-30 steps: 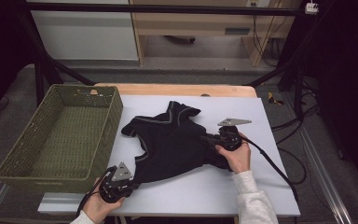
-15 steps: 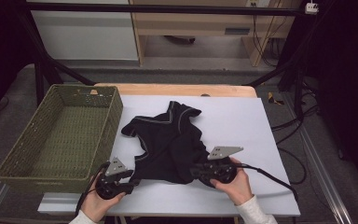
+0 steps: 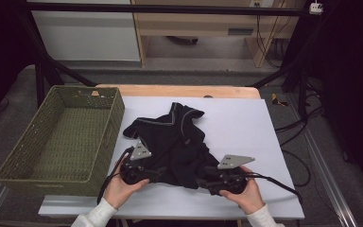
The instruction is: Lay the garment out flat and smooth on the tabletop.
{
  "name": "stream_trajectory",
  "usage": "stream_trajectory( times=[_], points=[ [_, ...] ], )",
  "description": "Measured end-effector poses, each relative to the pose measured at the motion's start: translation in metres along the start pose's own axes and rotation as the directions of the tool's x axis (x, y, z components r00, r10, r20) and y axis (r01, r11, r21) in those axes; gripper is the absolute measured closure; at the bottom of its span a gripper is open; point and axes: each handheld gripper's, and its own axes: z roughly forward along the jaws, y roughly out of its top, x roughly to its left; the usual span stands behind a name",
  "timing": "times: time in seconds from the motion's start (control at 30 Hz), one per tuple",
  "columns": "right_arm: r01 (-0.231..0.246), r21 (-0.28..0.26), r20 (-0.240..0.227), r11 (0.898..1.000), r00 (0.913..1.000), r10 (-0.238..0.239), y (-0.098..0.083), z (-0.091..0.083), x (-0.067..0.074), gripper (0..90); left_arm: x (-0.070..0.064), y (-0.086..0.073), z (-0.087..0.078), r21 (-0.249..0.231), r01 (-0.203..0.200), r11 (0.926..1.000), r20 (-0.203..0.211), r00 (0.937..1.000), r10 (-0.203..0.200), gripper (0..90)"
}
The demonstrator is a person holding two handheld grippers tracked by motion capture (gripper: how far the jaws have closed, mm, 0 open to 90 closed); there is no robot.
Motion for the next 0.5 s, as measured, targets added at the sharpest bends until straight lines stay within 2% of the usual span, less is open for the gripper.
stream_trajectory(
  times=[0.03,0.1,0.17,0.23,0.27,0.37,0.43,0.5],
  points=[
    [-0.015,-0.010,0.025,1.000,0.9996,0.015,-0.001,-0.007,-0.008,37.7,0.004,0.001,0.007,0.003,0.017,0.9999,0.007,0.9998,-0.017,29.5],
    [-0.052,-0.023,0.091,0.998,0.9944,0.054,-0.006,-0.019,-0.026,36.4,0.009,0.001,0.019,0.026,0.020,0.9995,-0.009,0.9998,-0.020,33.8],
    [-0.106,-0.031,0.159,0.994,0.9812,0.110,-0.016,-0.026,-0.046,34.0,0.013,0.002,0.028,0.035,0.039,0.9986,-0.004,0.9992,-0.038,38.8],
    [-0.161,-0.021,0.190,0.987,0.9683,0.162,-0.028,-0.025,-0.061,32.0,0.014,0.001,0.036,0.051,0.042,0.9978,0.002,0.9991,-0.042,45.4],
    [-0.180,-0.003,0.195,0.984,0.9647,0.177,-0.033,-0.022,-0.065,31.5,0.013,0.001,0.038,0.061,0.033,0.9976,0.001,0.9994,-0.034,47.0],
    [-0.184,0.048,0.174,0.982,0.9694,0.173,-0.040,-0.010,-0.069,33.7,0.011,0.000,0.044,0.107,0.017,0.9941,0.017,0.9997,-0.018,55.9],
    [-0.191,0.066,0.137,0.979,0.9739,0.181,-0.040,-0.001,-0.067,41.9,0.009,0.000,0.041,0.126,0.006,0.9921,-0.005,1.0000,-0.006,67.2],
    [-0.186,0.088,0.101,0.979,0.9789,0.177,-0.040,0.003,-0.065,54.6,0.009,0.001,0.037,0.138,0.014,0.9904,0.005,0.9999,-0.015,77.2]
  ],
)
